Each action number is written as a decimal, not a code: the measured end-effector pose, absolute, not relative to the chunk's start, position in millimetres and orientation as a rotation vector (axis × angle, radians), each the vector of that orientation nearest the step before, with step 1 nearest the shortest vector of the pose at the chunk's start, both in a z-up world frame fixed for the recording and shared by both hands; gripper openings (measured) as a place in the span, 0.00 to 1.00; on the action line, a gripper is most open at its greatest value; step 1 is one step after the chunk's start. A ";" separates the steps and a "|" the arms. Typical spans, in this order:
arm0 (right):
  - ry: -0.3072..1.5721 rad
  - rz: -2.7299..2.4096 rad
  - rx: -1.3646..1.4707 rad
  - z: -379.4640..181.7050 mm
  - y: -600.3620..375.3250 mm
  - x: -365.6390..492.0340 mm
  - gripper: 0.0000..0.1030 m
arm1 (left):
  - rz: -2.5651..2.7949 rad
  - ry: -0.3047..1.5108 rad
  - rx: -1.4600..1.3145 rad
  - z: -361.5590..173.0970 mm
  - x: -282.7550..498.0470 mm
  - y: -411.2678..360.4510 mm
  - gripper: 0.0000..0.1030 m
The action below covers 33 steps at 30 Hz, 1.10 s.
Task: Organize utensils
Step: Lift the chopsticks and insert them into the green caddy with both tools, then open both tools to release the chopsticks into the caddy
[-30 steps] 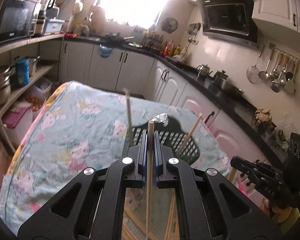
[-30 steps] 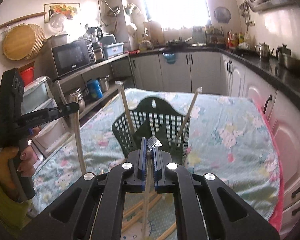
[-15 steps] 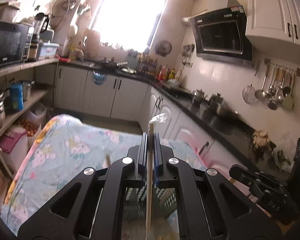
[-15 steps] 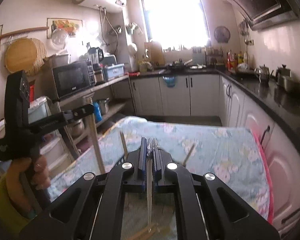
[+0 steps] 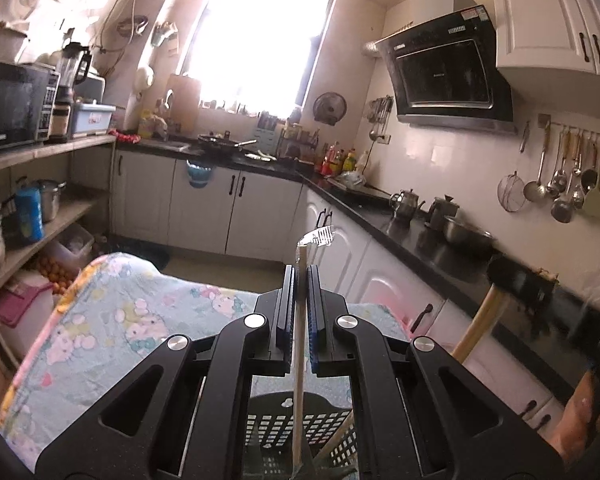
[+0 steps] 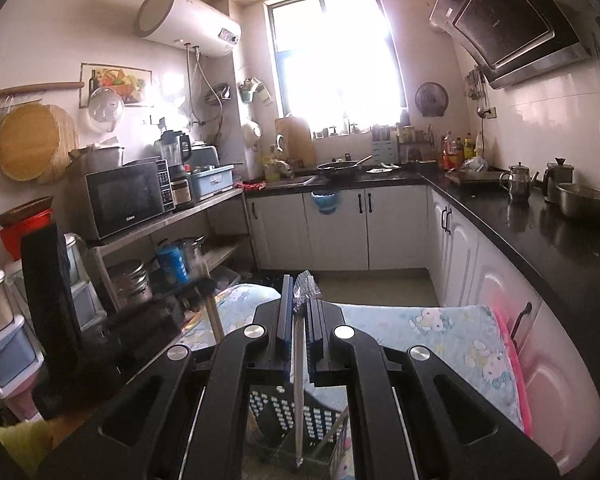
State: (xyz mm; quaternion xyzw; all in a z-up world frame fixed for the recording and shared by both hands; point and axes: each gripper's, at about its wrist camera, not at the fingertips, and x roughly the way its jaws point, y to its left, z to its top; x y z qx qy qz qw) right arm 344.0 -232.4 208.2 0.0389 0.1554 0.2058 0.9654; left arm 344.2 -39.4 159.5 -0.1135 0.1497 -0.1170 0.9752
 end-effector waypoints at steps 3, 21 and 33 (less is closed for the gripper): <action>0.303 0.405 0.072 202.2 -231.0 353.7 0.05 | -0.230 0.316 -0.231 144.5 352.8 -39.9 0.01; 0.355 0.365 0.126 131.7 -226.7 391.3 0.05 | -0.228 0.329 -0.264 90.7 356.5 -36.8 0.01; 0.397 0.355 0.161 97.3 -227.1 394.0 0.06 | -0.241 0.385 -0.256 76.7 347.0 -28.6 0.01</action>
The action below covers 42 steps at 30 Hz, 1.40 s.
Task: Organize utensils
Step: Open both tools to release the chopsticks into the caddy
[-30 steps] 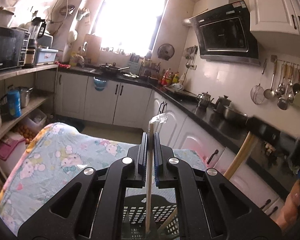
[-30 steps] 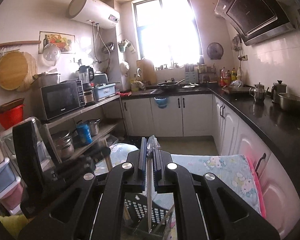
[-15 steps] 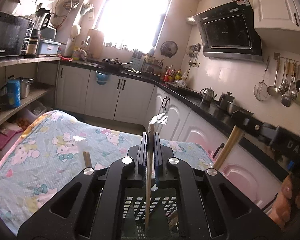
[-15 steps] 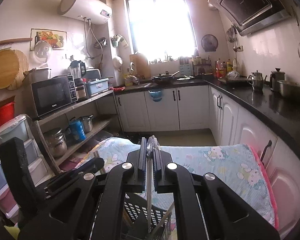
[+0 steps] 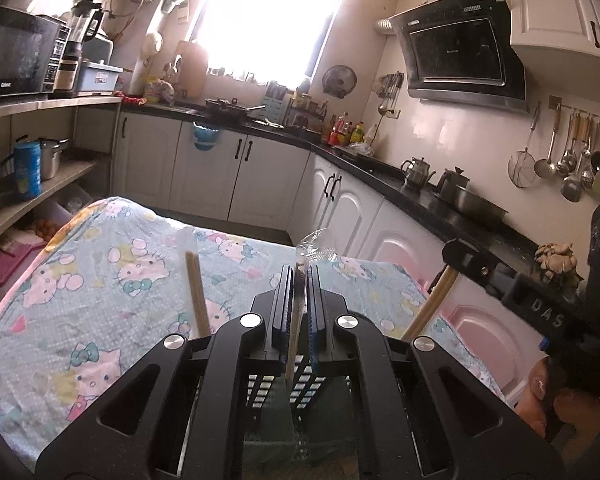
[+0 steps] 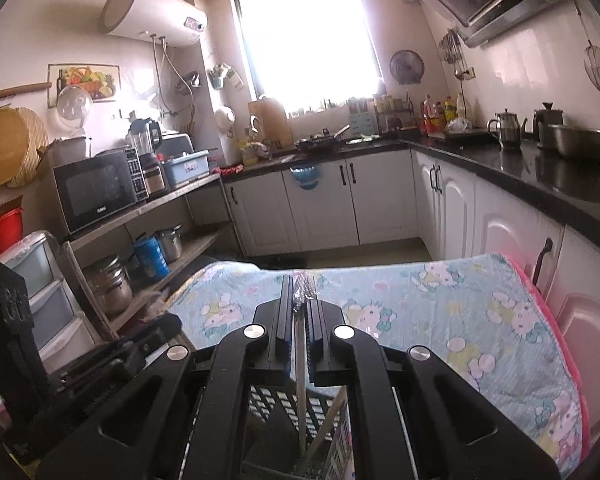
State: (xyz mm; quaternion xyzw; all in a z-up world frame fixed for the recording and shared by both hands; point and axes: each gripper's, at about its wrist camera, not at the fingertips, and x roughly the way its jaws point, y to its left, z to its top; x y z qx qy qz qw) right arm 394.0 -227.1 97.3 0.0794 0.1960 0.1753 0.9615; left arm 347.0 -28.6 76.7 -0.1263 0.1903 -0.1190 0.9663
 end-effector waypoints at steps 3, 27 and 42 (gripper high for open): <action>0.412 0.341 0.148 93.5 -229.1 392.1 0.06 | -0.245 0.401 -0.248 76.5 344.6 -25.6 0.06; 0.489 0.316 0.106 84.6 -247.2 357.0 0.26 | -0.253 0.479 -0.279 76.0 297.5 3.0 0.54; 0.520 0.336 0.054 79.1 -243.5 310.3 0.39 | -0.194 0.500 -0.278 65.3 256.5 24.7 0.77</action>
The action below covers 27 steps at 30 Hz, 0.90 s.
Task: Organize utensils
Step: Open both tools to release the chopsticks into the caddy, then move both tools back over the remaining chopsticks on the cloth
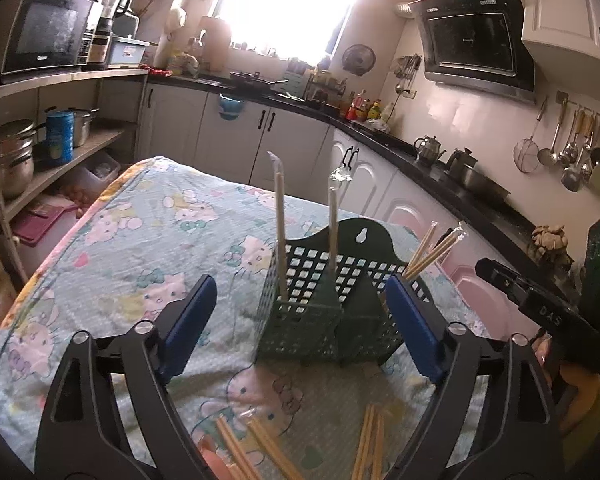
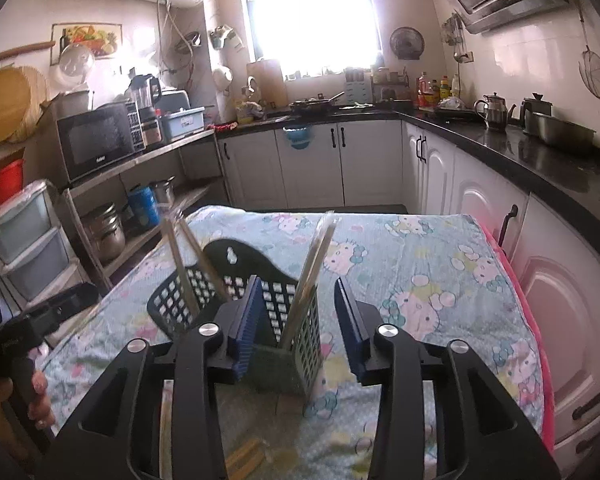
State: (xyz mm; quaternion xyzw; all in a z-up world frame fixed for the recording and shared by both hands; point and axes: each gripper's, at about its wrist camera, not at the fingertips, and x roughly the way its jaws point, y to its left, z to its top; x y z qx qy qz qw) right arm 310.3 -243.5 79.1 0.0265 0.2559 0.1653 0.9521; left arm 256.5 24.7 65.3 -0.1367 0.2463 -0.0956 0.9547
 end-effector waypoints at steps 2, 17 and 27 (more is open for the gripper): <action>0.527 0.343 0.044 76.2 -241.2 302.8 0.39 | -0.191 0.501 -0.282 64.1 250.3 28.0 0.79; 0.617 0.399 -0.015 42.7 -221.4 253.3 0.41 | -0.162 0.547 -0.279 42.0 212.7 39.2 0.80; 0.692 0.419 -0.047 16.2 -215.3 237.5 0.41 | -0.153 0.612 -0.282 16.3 202.3 40.4 0.80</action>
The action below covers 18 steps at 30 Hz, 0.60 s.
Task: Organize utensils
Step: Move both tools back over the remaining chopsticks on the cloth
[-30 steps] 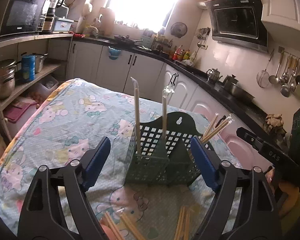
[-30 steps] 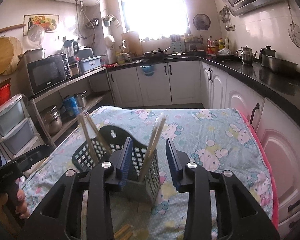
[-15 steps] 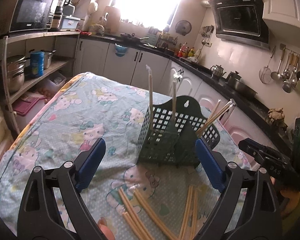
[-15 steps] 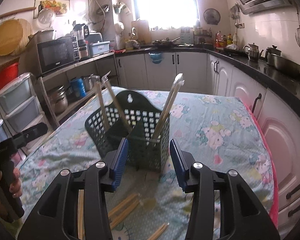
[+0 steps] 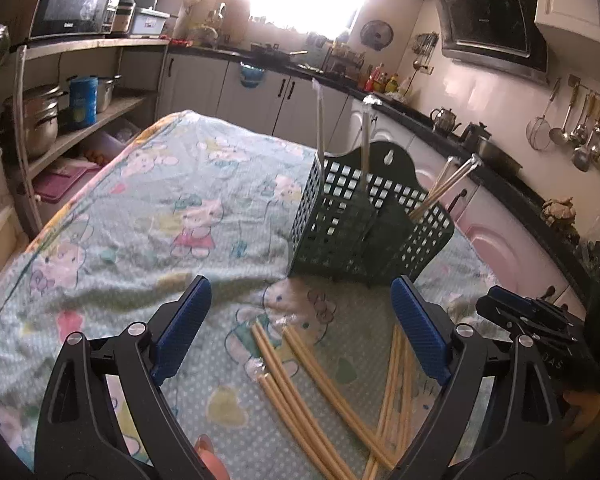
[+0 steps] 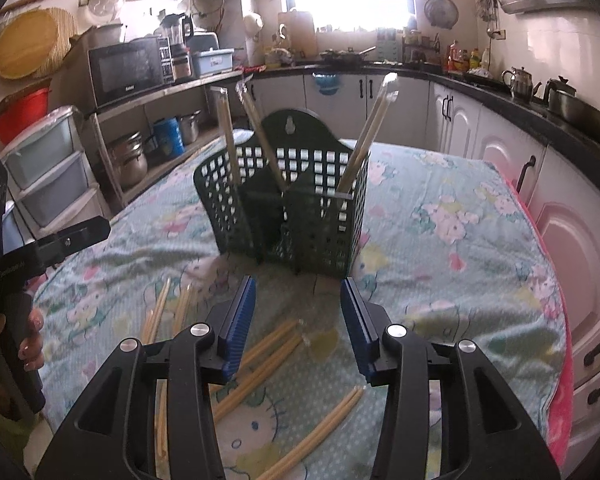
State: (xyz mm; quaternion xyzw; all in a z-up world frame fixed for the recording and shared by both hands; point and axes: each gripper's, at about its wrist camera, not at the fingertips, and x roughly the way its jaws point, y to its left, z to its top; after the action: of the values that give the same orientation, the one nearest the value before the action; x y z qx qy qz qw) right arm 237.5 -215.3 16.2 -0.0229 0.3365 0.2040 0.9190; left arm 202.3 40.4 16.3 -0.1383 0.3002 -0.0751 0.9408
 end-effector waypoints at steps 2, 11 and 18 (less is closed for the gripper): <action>0.704 0.422 -0.051 11.4 -214.6 235.1 0.41 | -0.150 0.626 -0.280 10.6 200.4 40.4 0.80; 0.764 0.440 -0.063 -11.0 -208.1 227.5 0.41 | -0.141 0.678 -0.266 -7.3 193.4 38.1 0.80; 0.799 0.455 -0.082 -25.1 -200.3 225.0 0.45 | -0.130 0.716 -0.260 -21.5 191.8 37.5 0.80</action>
State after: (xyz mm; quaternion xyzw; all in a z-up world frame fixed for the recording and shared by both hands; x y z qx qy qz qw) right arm 225.0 -200.3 -25.1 -0.0397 0.3853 0.2197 0.8954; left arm 191.8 37.5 -21.5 -0.1268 0.3492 -0.0634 0.9263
